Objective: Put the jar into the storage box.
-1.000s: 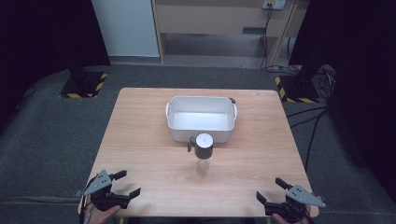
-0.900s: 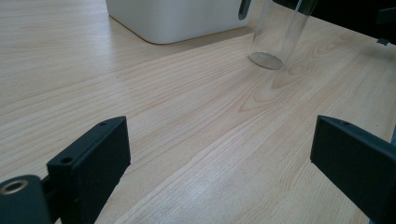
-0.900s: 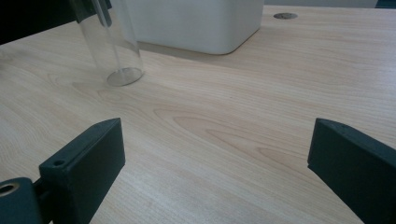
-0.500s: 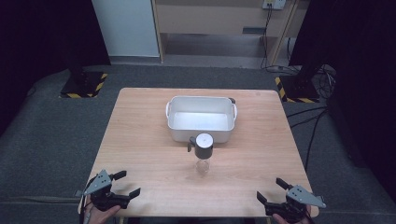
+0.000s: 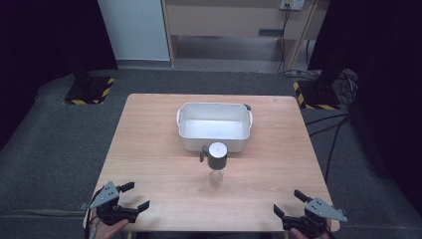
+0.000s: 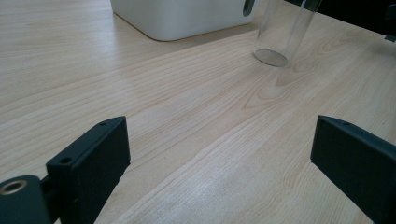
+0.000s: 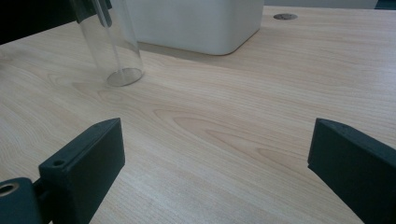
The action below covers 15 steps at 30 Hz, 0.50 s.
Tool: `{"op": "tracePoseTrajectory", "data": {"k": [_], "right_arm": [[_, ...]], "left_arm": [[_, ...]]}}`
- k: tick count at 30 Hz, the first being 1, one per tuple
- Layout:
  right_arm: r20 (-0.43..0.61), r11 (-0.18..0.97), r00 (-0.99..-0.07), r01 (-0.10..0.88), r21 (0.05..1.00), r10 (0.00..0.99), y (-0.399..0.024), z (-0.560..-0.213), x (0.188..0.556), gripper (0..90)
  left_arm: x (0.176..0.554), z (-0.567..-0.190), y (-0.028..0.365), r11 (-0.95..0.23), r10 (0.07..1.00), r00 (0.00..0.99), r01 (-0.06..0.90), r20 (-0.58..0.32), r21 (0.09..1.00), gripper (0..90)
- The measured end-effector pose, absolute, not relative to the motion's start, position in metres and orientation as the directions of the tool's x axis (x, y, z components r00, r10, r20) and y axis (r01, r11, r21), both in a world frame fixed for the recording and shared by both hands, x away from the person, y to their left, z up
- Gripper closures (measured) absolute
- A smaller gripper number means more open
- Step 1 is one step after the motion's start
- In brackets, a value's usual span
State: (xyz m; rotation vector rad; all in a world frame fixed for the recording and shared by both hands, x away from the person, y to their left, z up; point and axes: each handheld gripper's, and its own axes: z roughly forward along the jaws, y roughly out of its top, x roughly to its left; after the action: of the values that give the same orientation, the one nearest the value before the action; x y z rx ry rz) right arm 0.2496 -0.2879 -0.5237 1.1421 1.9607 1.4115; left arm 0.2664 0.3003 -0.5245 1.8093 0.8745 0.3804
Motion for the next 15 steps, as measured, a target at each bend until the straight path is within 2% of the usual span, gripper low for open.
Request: {"op": "tracePoseTrajectory", "data": {"k": [15], "right_arm": [[0.103, 0.12, -0.541, 0.36, 0.925, 0.835, -0.289, -0.524, 0.25, 2.5]], "left_arm": [[0.267, -0.513, 0.292, -0.183, 0.718, 0.68, 0.392, -0.15, 0.901, 3.2]]}}
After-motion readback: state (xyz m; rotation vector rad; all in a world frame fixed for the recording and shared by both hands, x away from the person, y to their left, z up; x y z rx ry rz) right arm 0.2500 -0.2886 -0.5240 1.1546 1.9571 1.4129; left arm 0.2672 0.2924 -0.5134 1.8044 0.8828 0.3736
